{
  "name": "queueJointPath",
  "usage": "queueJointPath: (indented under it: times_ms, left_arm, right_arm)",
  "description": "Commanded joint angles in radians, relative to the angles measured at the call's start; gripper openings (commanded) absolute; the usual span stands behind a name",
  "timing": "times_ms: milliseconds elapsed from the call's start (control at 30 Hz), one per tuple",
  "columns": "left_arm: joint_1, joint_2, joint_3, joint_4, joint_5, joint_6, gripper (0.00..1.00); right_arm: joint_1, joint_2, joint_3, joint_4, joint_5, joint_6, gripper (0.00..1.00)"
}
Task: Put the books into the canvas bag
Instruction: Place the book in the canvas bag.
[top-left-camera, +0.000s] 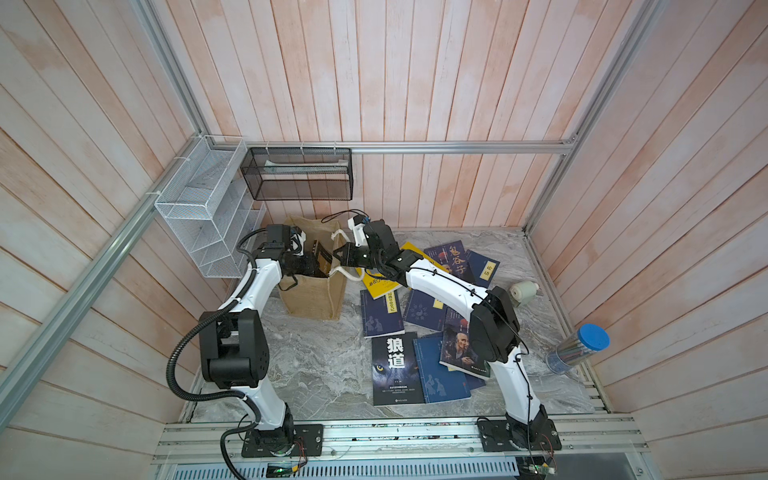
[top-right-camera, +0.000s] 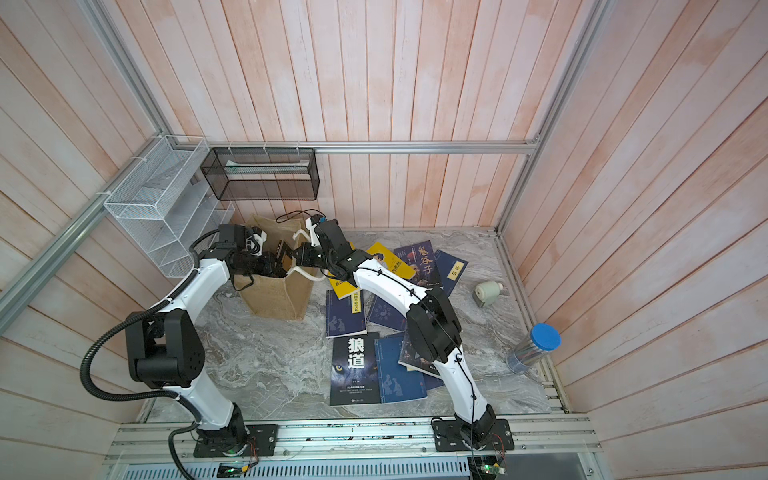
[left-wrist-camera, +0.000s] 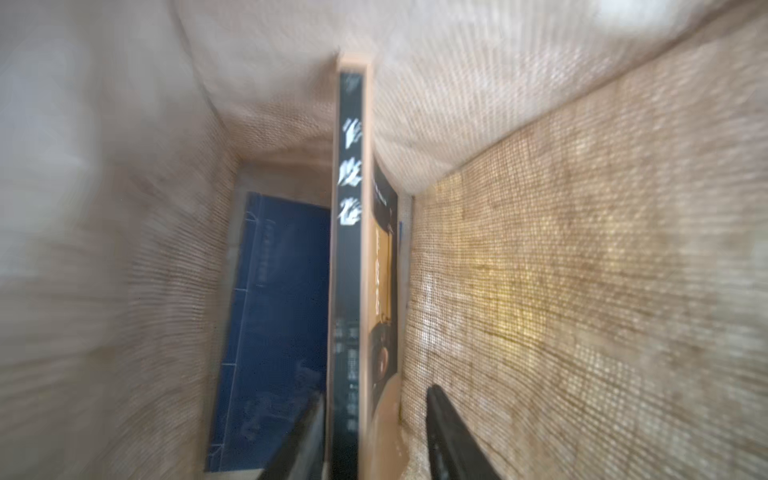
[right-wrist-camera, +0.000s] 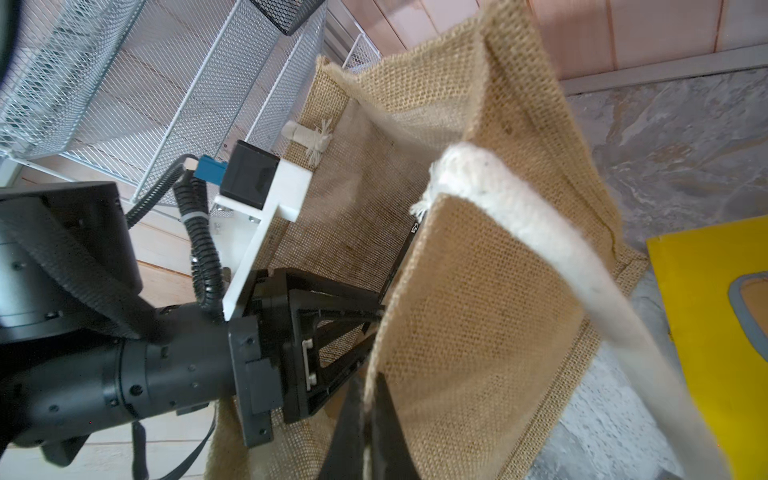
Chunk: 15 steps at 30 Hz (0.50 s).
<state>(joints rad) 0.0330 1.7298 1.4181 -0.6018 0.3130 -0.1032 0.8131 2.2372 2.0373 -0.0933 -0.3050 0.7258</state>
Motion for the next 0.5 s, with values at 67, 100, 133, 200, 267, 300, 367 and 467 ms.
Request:
queueJointPath:
  times_ms: [67, 100, 133, 200, 267, 300, 367, 467]
  left_arm:
    - [0.011, -0.113, 0.029, 0.044, -0.071, 0.082, 0.52]
    - [0.014, -0.121, 0.030, 0.040, -0.088, 0.087, 0.52]
    - [0.018, -0.126, 0.034, 0.034, -0.104, 0.088, 0.52]
    - [0.027, -0.143, 0.037, 0.017, -0.121, 0.082, 0.52]
    - [0.034, -0.166, 0.035, 0.013, -0.092, 0.077, 0.53]
    - [0.035, -0.177, 0.036, 0.011, -0.082, 0.081, 0.53]
    - [0.036, -0.199, 0.041, 0.004, -0.071, 0.088, 0.52]
    - [0.035, -0.235, 0.036, 0.008, -0.051, 0.064, 0.52]
  right_arm:
    - [-0.014, 0.108, 0.186, -0.095, -0.063, -0.053, 0.00]
    - [-0.014, 0.127, 0.224, -0.130, -0.066, -0.065, 0.00]
    - [-0.014, 0.142, 0.252, -0.153, -0.069, -0.074, 0.00]
    - [-0.013, 0.157, 0.304, -0.209, -0.082, -0.081, 0.00]
    - [-0.007, 0.140, 0.288, -0.210, -0.095, -0.105, 0.00]
    - [-0.006, 0.126, 0.272, -0.210, -0.085, -0.117, 0.00]
    - [-0.007, 0.103, 0.251, -0.203, -0.063, -0.120, 0.05]
    - [-0.012, 0.077, 0.249, -0.196, -0.044, -0.113, 0.15]
